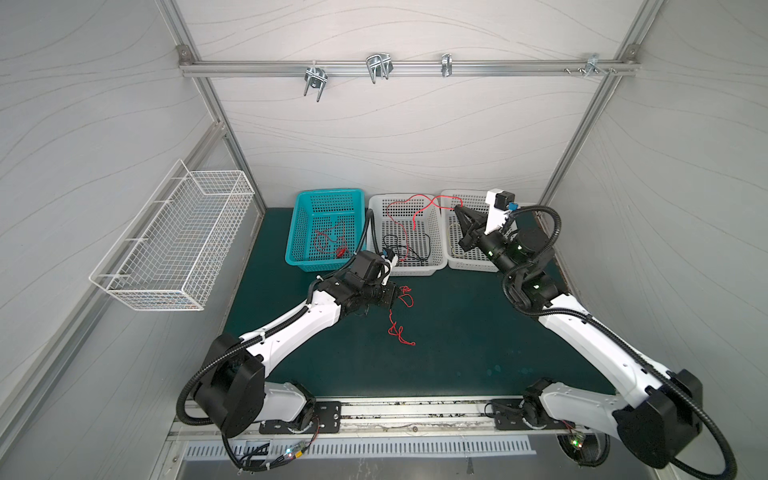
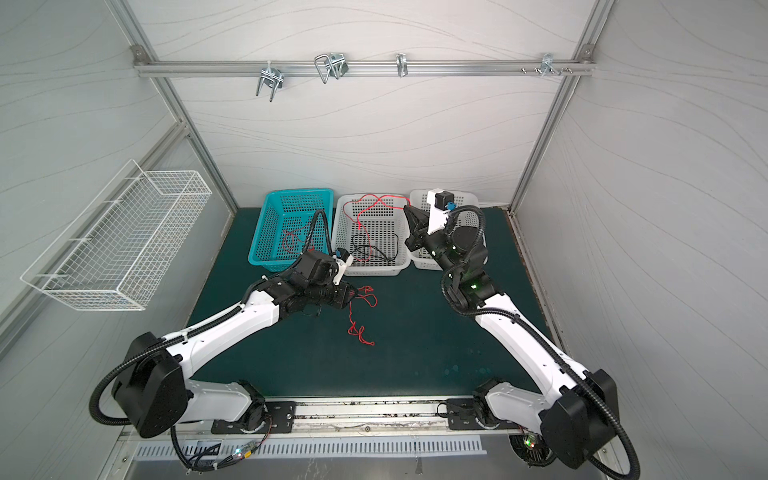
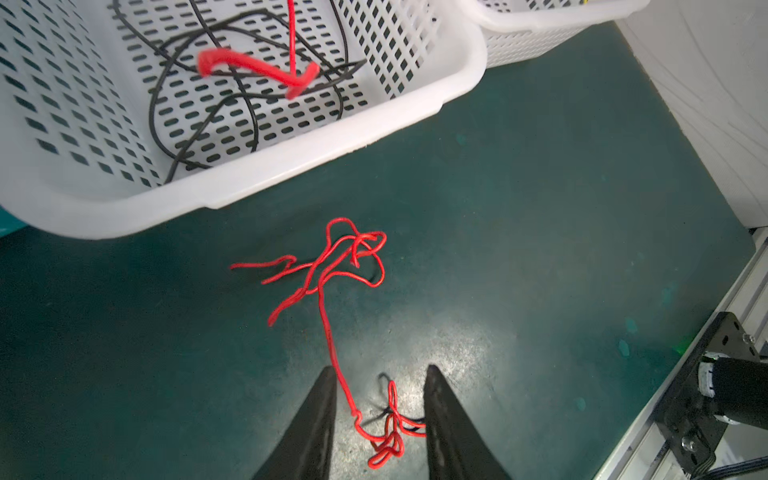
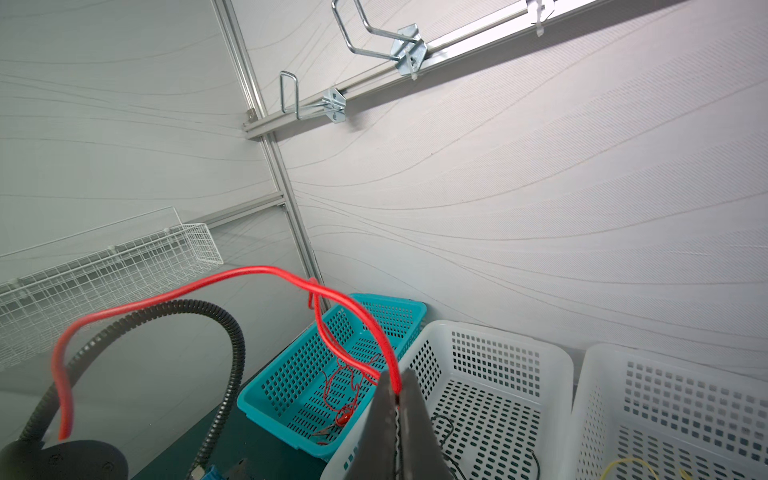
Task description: Untangle the cables
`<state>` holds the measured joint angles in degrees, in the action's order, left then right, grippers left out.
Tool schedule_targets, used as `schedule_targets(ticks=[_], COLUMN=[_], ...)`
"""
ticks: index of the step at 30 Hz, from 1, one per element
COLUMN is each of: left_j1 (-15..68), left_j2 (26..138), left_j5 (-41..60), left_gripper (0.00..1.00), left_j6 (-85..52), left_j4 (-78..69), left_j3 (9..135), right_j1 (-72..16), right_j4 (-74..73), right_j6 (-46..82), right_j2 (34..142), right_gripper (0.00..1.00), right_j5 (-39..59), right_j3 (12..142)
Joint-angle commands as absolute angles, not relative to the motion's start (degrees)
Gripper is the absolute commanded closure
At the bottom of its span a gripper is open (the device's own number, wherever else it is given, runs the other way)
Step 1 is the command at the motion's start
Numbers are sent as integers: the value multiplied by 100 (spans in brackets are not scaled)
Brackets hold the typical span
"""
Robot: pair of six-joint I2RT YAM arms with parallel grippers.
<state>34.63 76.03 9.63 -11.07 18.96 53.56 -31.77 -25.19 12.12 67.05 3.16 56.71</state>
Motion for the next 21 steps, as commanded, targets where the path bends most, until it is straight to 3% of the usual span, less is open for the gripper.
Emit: schedule_targets(ticks=[1, 12, 21], left_j1=[3489, 3473, 3463], left_j2=[7175, 5733, 4882], left_j5=[778, -1019, -1720], left_gripper=[62, 56, 54], left_j6=[-1106, -1493, -1720], left_j4=[1468, 1026, 865], left_j3=[5269, 4437, 3900], right_j1=[-3280, -3724, -4090], right_j4=[-2960, -3287, -3357], right_j6=[1109, 942, 772], right_j2=[6899, 7942, 9484], right_gripper=[100, 100, 100], right_j5=[508, 690, 379], right_j3=[6009, 7013, 8125])
